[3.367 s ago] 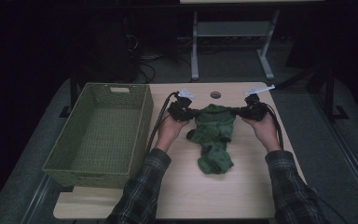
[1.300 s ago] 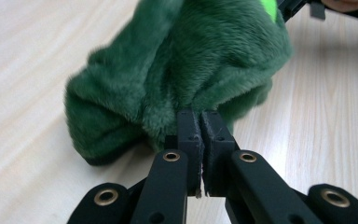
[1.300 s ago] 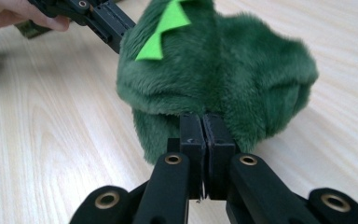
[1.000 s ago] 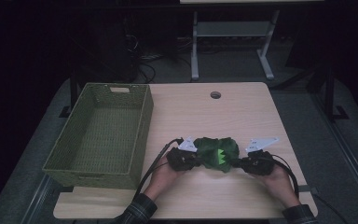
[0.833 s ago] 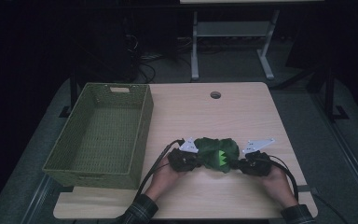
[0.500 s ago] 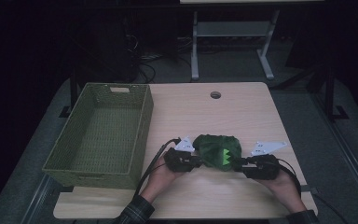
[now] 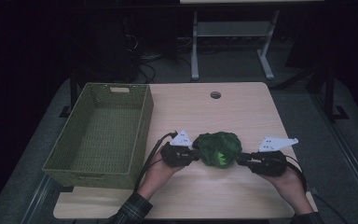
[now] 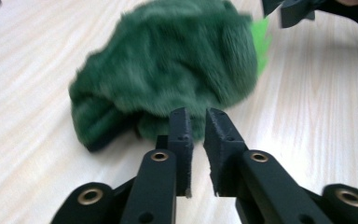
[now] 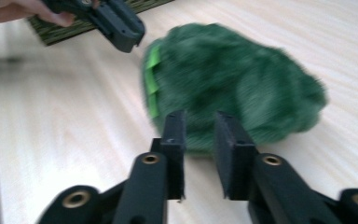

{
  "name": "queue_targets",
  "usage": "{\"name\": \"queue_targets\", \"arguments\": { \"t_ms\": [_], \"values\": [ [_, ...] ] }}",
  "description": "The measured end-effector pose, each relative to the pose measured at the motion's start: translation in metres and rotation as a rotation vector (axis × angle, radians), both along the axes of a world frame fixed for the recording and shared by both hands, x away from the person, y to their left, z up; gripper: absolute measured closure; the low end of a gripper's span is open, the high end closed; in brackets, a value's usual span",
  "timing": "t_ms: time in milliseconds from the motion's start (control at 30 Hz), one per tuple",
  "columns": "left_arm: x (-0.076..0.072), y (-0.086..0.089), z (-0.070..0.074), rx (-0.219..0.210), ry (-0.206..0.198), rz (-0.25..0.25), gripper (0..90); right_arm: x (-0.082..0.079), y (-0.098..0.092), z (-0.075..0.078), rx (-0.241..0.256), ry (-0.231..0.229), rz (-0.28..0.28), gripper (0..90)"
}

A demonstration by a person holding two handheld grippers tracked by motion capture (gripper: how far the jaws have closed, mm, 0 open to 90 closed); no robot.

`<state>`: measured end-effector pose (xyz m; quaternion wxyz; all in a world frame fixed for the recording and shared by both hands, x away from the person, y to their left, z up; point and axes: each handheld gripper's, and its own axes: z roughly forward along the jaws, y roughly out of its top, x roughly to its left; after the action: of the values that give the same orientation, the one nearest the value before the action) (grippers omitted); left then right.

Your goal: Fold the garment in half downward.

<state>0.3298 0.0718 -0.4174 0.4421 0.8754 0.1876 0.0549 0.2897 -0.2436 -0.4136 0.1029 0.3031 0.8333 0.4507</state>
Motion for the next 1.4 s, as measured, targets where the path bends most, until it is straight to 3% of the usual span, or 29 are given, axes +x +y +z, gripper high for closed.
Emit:
{"name": "queue_targets", "arguments": {
  "t_ms": [33,133,267,333,400,433,567,867,1400],
  "values": [
    [0.007,-0.005,0.006,-0.020,-0.006,0.003,84.8,0.004,0.000,0.001,0.005,-0.003,-0.005,82.8],
    [0.013,-0.010,0.010,-0.028,-0.017,0.003,88.8,0.017,0.002,0.003,-0.006,-0.010,-0.029,89.0],
    [0.030,-0.024,0.014,-0.038,-0.032,0.019,89.4,0.033,0.004,0.002,-0.009,-0.010,-0.050,89.6],
    [0.038,-0.029,0.011,-0.035,-0.021,0.029,89.5,0.046,0.007,-0.005,-0.021,0.018,-0.057,89.7],
    [0.046,-0.033,-0.002,0.013,0.013,0.032,89.6,0.050,0.009,-0.013,-0.031,0.052,-0.055,89.7],
    [0.046,-0.033,-0.002,0.013,0.013,0.032,89.6,0.050,0.009,-0.013,-0.031,0.052,-0.055,89.7],
    [0.044,-0.030,-0.022,0.055,0.061,0.034,89.7,0.049,0.012,-0.031,-0.078,0.123,-0.034,89.8],
    [0.038,-0.024,-0.051,0.107,0.124,0.036,89.7,0.045,0.016,-0.047,-0.111,0.161,-0.020,89.8],
    [0.049,-0.023,-0.053,0.110,0.111,0.071,89.7,0.034,0.028,-0.046,-0.135,0.177,0.044,89.8]
  ]
}}
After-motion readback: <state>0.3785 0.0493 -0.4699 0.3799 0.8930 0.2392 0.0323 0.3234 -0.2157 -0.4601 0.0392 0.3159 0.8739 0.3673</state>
